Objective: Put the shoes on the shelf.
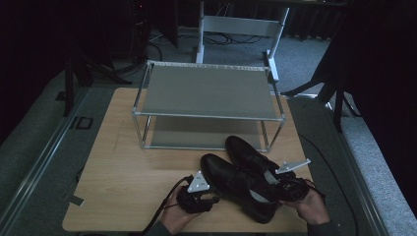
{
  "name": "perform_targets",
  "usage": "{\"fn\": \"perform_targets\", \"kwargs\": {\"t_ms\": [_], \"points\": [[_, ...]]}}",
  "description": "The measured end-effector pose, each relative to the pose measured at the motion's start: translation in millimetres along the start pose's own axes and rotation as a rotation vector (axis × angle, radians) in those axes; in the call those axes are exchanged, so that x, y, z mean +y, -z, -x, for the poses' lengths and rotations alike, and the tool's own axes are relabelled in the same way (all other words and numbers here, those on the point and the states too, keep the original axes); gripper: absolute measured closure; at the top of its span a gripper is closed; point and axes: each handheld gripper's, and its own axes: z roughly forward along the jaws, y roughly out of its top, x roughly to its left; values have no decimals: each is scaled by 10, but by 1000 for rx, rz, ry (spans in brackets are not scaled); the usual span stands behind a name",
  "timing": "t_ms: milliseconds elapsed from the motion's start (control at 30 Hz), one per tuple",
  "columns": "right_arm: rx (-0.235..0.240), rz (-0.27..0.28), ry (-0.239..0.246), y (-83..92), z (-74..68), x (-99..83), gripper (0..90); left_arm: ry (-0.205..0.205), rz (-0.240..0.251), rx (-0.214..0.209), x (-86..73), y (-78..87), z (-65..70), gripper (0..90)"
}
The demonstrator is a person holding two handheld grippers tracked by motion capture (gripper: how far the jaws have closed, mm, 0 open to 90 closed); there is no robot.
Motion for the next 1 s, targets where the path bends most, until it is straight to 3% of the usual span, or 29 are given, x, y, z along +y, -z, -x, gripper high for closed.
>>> {"fn": "perform_targets", "kwargs": {"t_ms": [100, 167, 467, 1000], "points": [[19, 3, 5, 4, -25, 50, 808, 5, 15, 16, 4, 64, -32, 605], [5, 9, 9, -12, -50, 80, 809, 12, 27, 28, 3, 112, -69, 605], [29, 40, -20, -52, -68, 230, 809, 37, 58, 84, 14, 291, -208, 601], [-26, 67, -9, -144, -104, 508, 808, 83, 92, 161, 4, 476, -395, 601]]}}
